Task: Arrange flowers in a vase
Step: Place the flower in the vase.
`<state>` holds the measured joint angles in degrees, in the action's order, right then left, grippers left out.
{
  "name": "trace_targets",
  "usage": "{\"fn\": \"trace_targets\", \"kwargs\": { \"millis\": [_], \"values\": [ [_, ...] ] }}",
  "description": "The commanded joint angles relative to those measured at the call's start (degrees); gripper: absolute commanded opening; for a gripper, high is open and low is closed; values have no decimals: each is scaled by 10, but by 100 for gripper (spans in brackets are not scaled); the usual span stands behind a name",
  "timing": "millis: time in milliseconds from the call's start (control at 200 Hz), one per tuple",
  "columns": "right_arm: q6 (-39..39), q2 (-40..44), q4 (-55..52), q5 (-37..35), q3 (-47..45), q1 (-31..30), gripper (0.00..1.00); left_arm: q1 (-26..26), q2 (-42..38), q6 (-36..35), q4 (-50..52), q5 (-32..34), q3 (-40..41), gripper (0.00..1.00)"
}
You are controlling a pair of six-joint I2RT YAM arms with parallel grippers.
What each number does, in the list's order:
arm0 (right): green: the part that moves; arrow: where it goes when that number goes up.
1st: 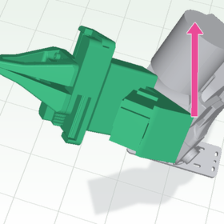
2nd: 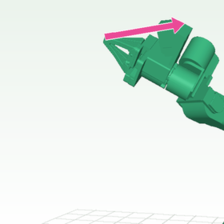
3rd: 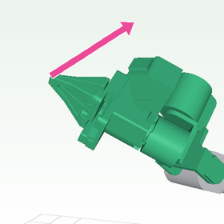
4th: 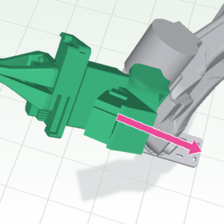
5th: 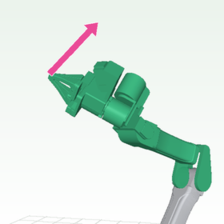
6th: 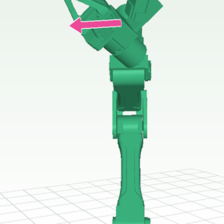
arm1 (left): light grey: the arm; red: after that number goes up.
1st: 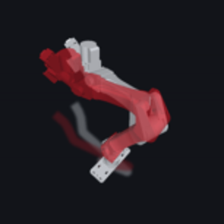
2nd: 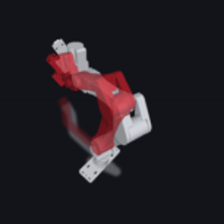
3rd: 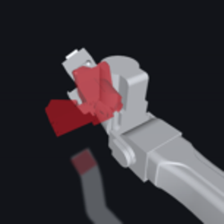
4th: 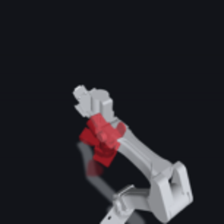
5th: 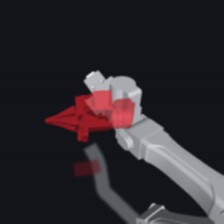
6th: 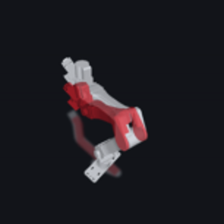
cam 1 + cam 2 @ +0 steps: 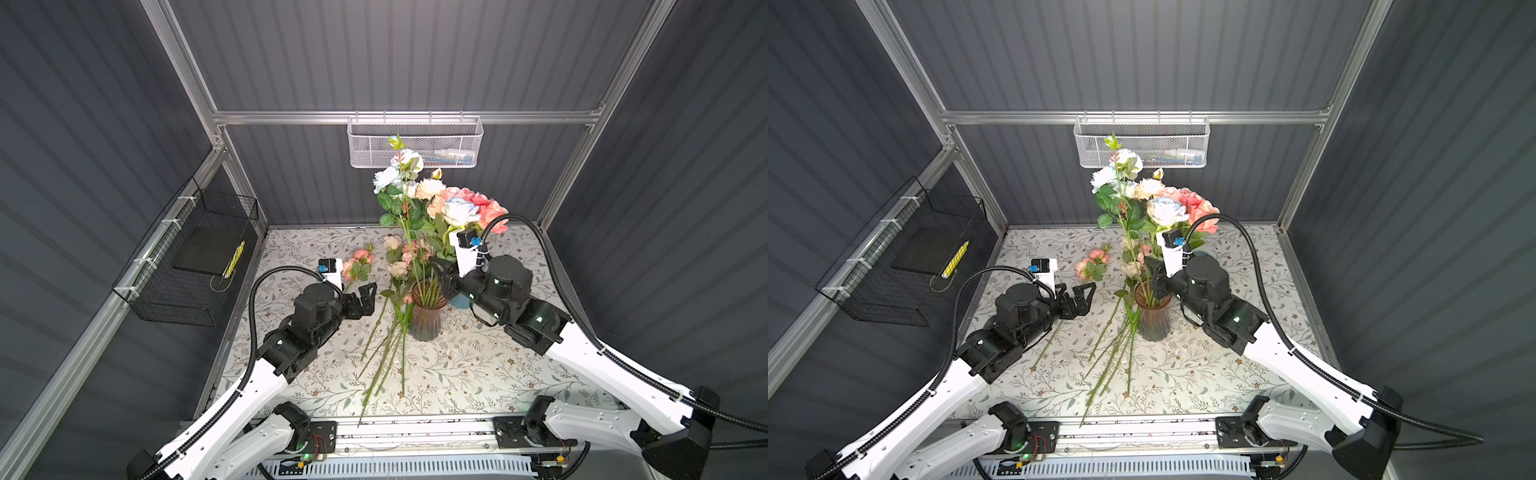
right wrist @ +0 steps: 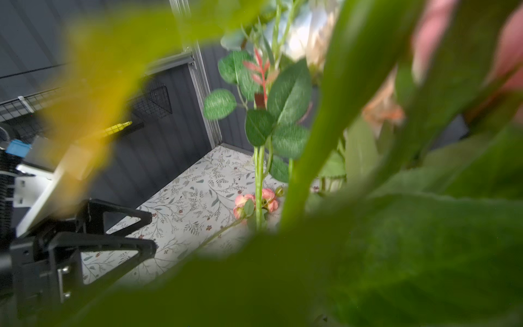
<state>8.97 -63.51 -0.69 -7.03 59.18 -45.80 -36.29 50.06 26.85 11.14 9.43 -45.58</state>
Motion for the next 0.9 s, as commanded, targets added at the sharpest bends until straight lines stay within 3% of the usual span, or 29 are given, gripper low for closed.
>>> {"fn": "trace_targets", "kwargs": {
  "millis": [0,115,340,560,730,895],
  "values": [
    [49,24,29,6,-30,-3,37,0,8,11,-4,-2,6,100],
    [71,53,28,8,-57,-4,70,1,19,16,2,7,4,100],
    [112,126,31,23,-102,-7,96,39,79,38,22,-21,-4,99],
    [134,182,17,29,-130,-8,98,79,210,55,18,-24,-7,86],
    [137,214,6,32,-132,-8,99,84,325,57,6,78,-37,82],
    [141,235,-5,36,-133,-9,98,86,442,37,27,182,-119,80]
  ]
}}
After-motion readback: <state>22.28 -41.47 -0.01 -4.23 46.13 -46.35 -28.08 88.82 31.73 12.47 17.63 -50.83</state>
